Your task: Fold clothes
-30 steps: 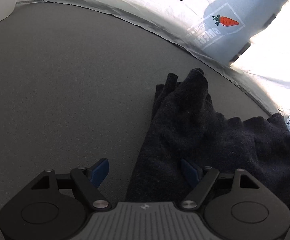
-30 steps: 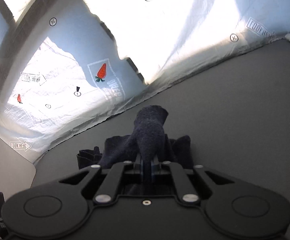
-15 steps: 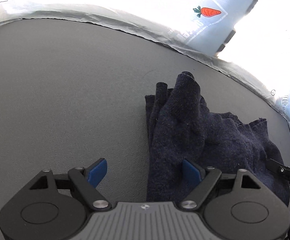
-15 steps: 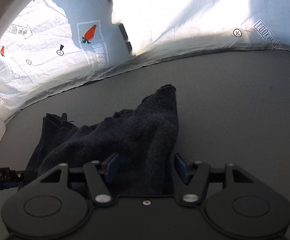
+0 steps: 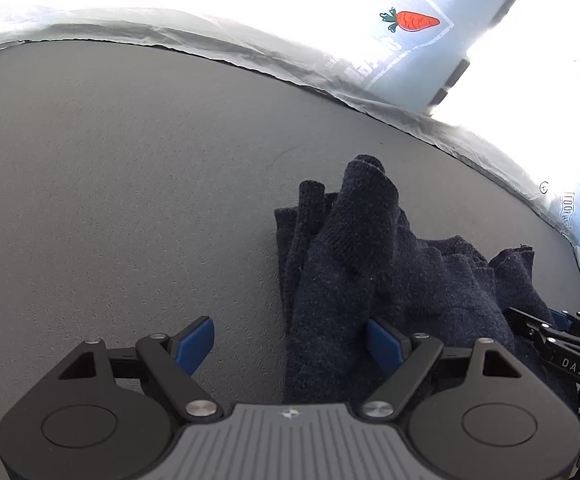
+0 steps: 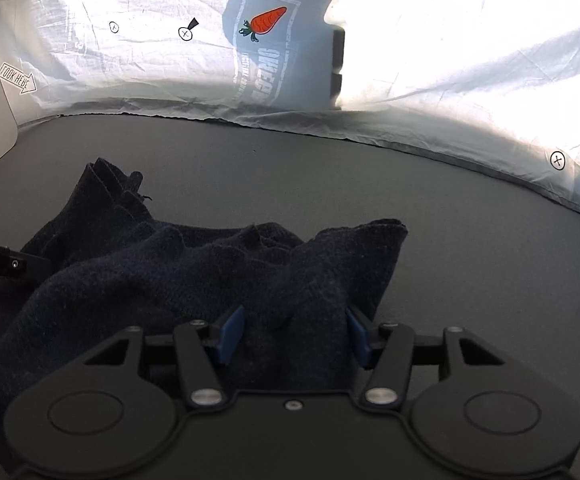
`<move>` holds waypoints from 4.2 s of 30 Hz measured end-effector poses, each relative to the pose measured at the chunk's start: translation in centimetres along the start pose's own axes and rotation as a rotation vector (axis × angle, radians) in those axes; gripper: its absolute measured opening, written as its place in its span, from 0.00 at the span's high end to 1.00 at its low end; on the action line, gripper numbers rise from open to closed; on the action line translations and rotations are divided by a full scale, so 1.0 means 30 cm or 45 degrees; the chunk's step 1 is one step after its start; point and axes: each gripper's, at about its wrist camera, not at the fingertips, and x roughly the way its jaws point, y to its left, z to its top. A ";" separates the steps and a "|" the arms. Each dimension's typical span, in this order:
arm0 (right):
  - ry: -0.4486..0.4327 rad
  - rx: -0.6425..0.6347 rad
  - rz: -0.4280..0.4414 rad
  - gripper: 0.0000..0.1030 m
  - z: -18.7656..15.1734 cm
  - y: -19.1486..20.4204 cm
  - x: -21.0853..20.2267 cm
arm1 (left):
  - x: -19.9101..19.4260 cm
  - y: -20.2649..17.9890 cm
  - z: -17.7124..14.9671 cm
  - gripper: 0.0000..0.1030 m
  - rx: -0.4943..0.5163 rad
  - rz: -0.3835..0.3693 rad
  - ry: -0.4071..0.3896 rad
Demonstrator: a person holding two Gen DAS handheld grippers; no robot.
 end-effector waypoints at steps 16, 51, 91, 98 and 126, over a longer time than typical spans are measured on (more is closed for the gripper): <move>-0.243 1.310 0.964 0.92 -0.127 -0.324 -0.047 | -0.063 0.065 -0.003 0.19 -0.211 -0.126 -0.064; -0.228 0.810 0.228 0.75 -0.114 -0.125 -0.245 | -0.210 -0.100 -0.028 0.76 -0.146 -0.471 -0.226; -0.701 0.601 -0.541 0.76 -0.627 -1.129 -1.547 | -0.546 -1.696 -0.680 0.78 0.415 -0.934 -0.317; -0.807 0.519 -0.690 0.76 -0.575 -1.434 -1.643 | -0.481 -2.051 -0.589 0.78 0.488 -1.065 -0.338; -0.893 -0.044 -0.777 0.16 -0.054 -2.001 -1.218 | -0.107 -2.449 -0.076 0.39 0.167 -0.684 -0.705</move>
